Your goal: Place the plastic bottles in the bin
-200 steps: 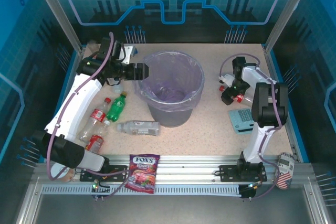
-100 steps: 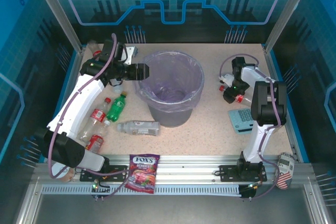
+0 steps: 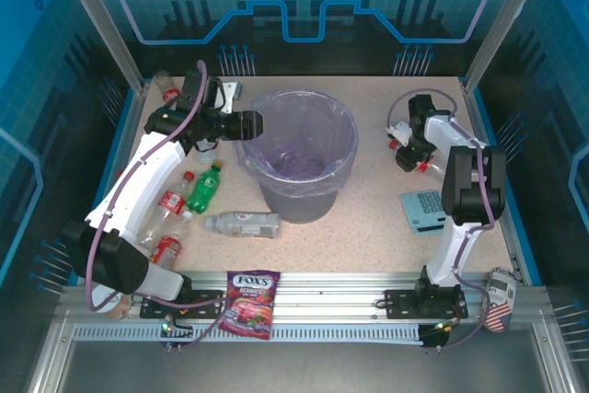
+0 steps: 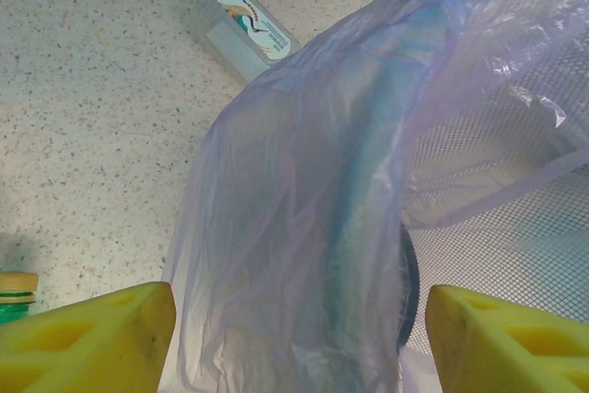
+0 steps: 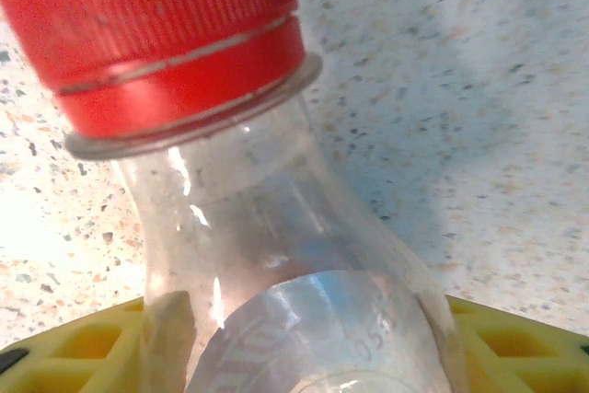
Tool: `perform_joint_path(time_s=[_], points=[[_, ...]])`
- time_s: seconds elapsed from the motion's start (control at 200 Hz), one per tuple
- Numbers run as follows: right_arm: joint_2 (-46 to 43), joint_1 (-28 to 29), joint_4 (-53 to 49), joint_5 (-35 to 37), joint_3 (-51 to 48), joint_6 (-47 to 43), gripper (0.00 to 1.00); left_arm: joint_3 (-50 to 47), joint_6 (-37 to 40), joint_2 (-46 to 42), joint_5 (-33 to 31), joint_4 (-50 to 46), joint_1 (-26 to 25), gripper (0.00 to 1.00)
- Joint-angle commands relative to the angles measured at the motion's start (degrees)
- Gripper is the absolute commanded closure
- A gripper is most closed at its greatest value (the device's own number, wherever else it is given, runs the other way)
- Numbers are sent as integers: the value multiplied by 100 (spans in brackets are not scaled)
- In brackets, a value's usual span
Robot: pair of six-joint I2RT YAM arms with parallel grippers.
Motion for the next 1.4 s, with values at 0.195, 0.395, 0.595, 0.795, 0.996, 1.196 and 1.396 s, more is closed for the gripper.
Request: perform_joint_path(time_s=[0.195,0.395,0.595,0.795,0.996,1.196,1.396], points=[[-1272,57,75,73,269,624,47,-242,-341,-170,149,408,-53,28],[-2291,97,-53,-438,900,1731,47,-255,-606,-232,62,514,-114,34],[-3796,660,760,-1652,875,3299,49,-137,-799,31,-31,542,-259,42],[-4366,1620,1468,-2506,1027,3970,52,189,-914,488,-39,537,-480,45],[-4098,2731,1674,-2923,1347,4152,52,346,-1028,575,-123,694,-566,47],[-3443,3539,1831,-2920,1547,4172,51,129,-1087,475,-80,914,-588,48],[-2802,3867,1842,-2823,1555,4201,51,-78,-973,293,-151,1065,-587,48]])
